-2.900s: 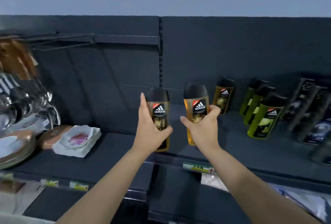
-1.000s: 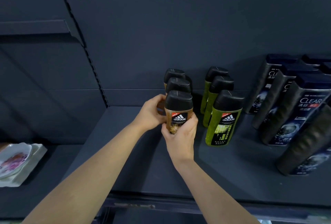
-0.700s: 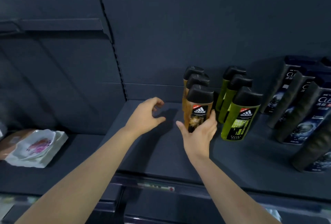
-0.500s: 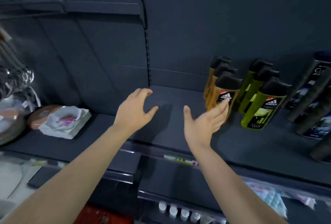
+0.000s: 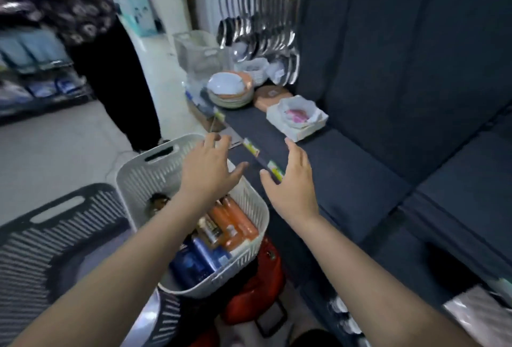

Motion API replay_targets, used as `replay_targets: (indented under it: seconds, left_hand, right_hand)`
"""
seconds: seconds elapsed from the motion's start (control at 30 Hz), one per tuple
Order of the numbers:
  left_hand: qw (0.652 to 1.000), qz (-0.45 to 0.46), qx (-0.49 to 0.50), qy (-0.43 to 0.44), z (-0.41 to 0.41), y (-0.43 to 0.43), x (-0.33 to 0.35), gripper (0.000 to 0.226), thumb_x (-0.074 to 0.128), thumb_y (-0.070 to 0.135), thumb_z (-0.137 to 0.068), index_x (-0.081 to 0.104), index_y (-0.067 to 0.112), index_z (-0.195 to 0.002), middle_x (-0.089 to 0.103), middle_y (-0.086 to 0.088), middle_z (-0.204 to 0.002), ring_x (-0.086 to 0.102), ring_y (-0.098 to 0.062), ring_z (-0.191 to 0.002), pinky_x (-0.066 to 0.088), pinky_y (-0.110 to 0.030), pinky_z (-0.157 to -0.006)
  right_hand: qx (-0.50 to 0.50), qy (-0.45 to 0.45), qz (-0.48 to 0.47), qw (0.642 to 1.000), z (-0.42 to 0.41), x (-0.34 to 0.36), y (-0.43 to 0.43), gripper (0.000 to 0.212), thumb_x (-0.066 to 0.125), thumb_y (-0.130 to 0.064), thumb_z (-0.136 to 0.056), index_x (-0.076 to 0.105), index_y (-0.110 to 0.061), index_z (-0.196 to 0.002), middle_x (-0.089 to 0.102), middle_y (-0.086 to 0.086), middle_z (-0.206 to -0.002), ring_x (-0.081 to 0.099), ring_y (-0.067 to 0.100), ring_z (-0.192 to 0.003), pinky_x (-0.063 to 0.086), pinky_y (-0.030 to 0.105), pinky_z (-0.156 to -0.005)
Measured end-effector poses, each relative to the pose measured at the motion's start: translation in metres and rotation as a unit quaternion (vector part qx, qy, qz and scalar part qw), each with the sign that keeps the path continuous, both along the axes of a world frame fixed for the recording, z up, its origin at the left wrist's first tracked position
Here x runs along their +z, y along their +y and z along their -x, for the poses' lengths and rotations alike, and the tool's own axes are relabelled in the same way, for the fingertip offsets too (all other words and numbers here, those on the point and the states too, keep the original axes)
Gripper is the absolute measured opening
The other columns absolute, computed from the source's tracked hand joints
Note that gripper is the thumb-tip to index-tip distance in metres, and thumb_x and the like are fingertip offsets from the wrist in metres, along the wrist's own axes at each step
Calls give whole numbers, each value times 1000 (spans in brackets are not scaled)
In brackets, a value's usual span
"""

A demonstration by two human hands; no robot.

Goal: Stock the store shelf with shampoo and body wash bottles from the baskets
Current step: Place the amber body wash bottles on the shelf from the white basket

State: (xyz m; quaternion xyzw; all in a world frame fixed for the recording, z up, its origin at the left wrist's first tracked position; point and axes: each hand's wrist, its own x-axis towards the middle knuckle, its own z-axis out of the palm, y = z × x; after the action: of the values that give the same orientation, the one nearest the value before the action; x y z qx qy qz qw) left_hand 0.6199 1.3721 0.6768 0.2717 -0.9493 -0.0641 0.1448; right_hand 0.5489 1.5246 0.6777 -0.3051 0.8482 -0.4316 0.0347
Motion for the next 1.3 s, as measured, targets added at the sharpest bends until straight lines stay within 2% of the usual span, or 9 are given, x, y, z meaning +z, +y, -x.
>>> replay_targets:
  seconds: [0.2,0.43,0.5,0.6,0.7,0.8,1.0,1.17,1.3]
  left_hand:
    - [985,-87,137,-64,-50,-40,-54,63,55,57,-88,46,18,-136,48,-6,-132,50,-27,-118,47,-39,-91]
    - [946,-171,218,-169,-63,-41,-126,59,50,55,-93,41,18,-139,44,-10,-139,47,-30,-123,45,-42,-95]
    - [941,-180,194,-208,-54,-38,-148,57,48,51,-94,39,20,-141,45,-9,-141,46,-29,-125,40,-44,-102]
    - [943,-176,87,-267,-39,-38,-176,48,41,43,-96,43,23,-140,44,-7,-144,35,-28,-136,14,-50,-117]
    - [941,-145,-14,-305,-28,-41,-192,55,40,46,-96,39,22,-145,37,-2,-152,18,-25,-147,-8,-46,-120]
    - [935,-114,-56,-331,-16,-43,-205,55,41,46,-96,44,18,-143,46,0,-146,24,-21,-144,-16,-38,-116]
    - [915,-207,59,-341,7,-36,-221,41,54,45,-91,58,21,-124,56,-4,-131,43,-22,-126,25,-35,-114]
    - [844,-105,128,-511,21,-29,-223,72,49,50,-92,32,6,-146,45,-14,-141,39,-33,-133,18,-48,-117]
    - [852,-131,199,-466,26,-44,-221,72,28,33,-102,-9,-5,-150,48,-12,-145,40,-26,-137,16,-37,-118]
  right_hand:
    - [160,-57,-147,974,-11,-62,-68,52,60,-20,-90,40,-13,-138,45,7,-137,47,24,-124,40,33,-99]
    - [198,-148,-351,903,7,-147,-123,38,62,-19,-85,51,-5,-119,57,13,-117,57,34,-110,50,43,-90]
    - [206,-188,-392,877,11,-172,-136,41,66,-11,-78,53,-8,-117,62,13,-110,62,33,-102,53,42,-86]
    - [182,-217,-429,858,9,-194,-149,66,72,-14,-74,44,-9,-134,53,16,-127,55,32,-113,49,39,-96]
    - [128,-223,-415,873,4,-200,-155,72,66,-23,-81,31,-3,-141,40,18,-140,44,32,-126,40,39,-105]
    - [113,-251,-374,886,9,-207,-155,60,61,-19,-85,30,-5,-134,52,18,-131,55,34,-114,47,38,-91]
    - [132,-266,-374,879,19,-207,-155,45,55,-18,-91,34,-6,-129,58,17,-121,61,34,-105,51,39,-83]
    - [181,-203,-416,868,15,-210,-154,49,50,-23,-96,38,2,-136,43,19,-138,50,33,-121,44,37,-96]
    - [161,-212,-422,866,13,-213,-156,48,46,-16,-97,33,-3,-141,43,17,-140,50,33,-123,43,41,-100]
